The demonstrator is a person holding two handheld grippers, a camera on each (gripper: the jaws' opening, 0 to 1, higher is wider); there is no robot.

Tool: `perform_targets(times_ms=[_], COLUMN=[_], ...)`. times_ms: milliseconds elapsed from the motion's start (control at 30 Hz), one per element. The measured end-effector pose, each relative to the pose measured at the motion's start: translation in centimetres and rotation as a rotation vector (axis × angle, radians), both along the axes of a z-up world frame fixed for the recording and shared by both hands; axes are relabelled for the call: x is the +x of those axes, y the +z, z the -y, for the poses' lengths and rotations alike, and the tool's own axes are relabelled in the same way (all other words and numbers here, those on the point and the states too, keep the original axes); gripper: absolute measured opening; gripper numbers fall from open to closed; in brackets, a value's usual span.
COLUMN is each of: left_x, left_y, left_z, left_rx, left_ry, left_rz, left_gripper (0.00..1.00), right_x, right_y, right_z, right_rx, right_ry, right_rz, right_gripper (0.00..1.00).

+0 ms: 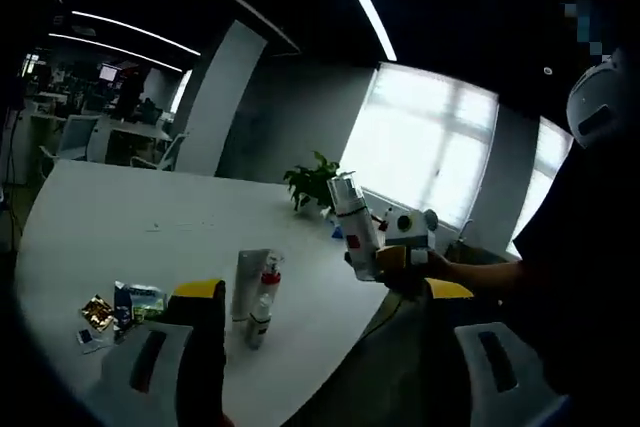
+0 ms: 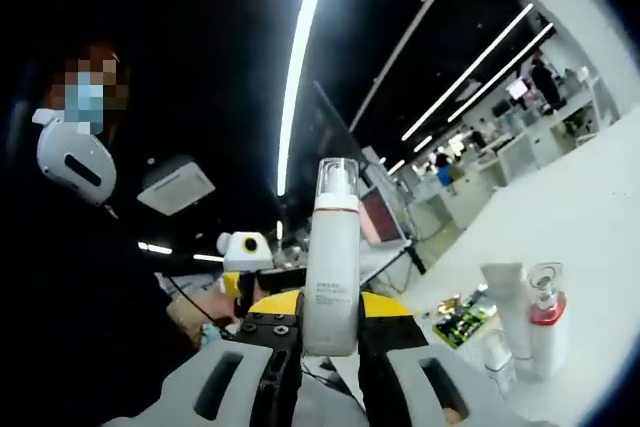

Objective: Arrange the skincare products in the storage area until every visible bottle or jar stands upright without overlapping.

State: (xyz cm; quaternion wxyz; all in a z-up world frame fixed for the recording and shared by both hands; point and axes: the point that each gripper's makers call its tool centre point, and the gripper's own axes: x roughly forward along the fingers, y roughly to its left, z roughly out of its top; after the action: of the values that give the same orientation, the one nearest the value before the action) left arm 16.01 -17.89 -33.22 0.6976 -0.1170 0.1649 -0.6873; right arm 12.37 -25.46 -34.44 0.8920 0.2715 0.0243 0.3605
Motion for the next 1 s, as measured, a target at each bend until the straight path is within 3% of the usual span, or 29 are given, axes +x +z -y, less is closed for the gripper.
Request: perform_targets(times_ms=[200,333,467,600,733,900,1000], left_x=[-1.0,-1.3,-1.4,-1.2,-1.6,-2.5,-2.3], left_y=[0.7,2.1,4.0,5.2,5.0,5.1,5.0], left_z=[1.5,2.4,3.4,4.4,4.9,4.9,5.0], left_rx=[-0.028,-0.079,-0.115,-0.132,-0.12,-0.133,-0.122], left_ry=[-0.04,-0.073,-0.124,-0.153,-0.179,-0.21,-0.197], left_rz=[0.003,-0.016,0.032,0.038,0.038,0.037,0.046], left_gripper=[0.67,0.67,0.63,0.57,0.46,0.22,0.19], right_x=[-0.5,-0.7,-0.9,-1.5,-1.5,-1.0,-1.0], right_y=[0.9,1.5,1.7,2.2,2.4,2.2,2.1], right_z=[-2.2,-3.4,-4.1,-5.1,-5.5,-5.1,-5.0], right_rx=[-0.022,-0.024,-0.004,0.005,0.0,0.009,-0.003], right_ry=[0.098,0.148,0.193,0.257,0.277,0.271,0.262], right_rz=[0.046,0.061,0.057,0.072,0.084,0.074,0.065], right_gripper=[0.11,0.11,0.11,0.11,0.11,0.12,0.12])
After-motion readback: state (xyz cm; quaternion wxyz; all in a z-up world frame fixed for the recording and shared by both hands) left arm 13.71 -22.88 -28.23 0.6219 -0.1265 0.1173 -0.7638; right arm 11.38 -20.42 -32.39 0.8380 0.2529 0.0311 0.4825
